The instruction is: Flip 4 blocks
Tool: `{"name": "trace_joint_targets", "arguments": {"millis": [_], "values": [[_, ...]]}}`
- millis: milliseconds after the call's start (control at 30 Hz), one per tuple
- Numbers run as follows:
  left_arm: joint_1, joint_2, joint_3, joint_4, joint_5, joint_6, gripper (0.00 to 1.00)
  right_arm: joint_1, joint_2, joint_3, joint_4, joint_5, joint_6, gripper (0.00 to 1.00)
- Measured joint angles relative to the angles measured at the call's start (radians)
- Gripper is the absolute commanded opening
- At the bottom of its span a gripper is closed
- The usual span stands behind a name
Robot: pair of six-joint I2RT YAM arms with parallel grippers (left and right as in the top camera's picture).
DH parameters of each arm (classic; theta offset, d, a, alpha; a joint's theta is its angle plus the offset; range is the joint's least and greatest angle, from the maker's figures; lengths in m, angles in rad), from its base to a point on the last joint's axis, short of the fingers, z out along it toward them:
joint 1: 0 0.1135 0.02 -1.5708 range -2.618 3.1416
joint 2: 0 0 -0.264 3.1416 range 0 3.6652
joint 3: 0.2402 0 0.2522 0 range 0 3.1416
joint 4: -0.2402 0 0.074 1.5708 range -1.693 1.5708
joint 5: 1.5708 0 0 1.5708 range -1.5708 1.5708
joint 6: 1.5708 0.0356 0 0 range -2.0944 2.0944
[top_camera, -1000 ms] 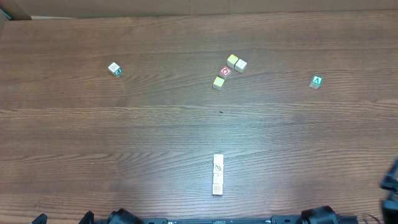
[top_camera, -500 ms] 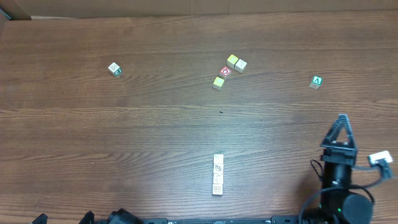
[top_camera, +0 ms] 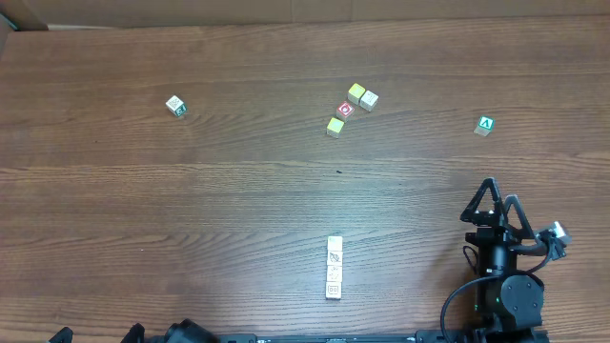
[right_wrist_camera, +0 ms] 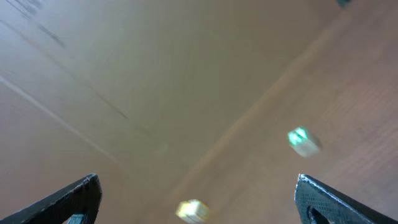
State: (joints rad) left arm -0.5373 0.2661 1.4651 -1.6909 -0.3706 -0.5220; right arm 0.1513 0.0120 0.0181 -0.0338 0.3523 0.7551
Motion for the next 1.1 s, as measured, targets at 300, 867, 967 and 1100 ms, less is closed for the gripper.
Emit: {"name": "trace_joint_targets", "arguments": {"millis": [300, 867, 967, 1100], "values": [[0.0, 0.0, 0.0, 0.0, 0.0, 0.0, 1.0, 0.0, 0.0, 0.0, -0.032, -0.077, -0.191, 1.0], [0.0, 0.0, 0.0, 0.0, 0.0, 0.0, 1.0, 0.0, 0.0, 0.0, -0.034, -0.139, -0.272, 1.0], [0.0, 0.0, 0.0, 0.0, 0.0, 0.0, 1.0, 0.0, 0.0, 0.0, -0.035, -0.139, -0.274, 1.0], [0.0, 0.0, 0.0, 0.0, 0.0, 0.0, 1.0, 0.0, 0.0, 0.0, -0.035, -0.139, -0.278, 1.0]]}}
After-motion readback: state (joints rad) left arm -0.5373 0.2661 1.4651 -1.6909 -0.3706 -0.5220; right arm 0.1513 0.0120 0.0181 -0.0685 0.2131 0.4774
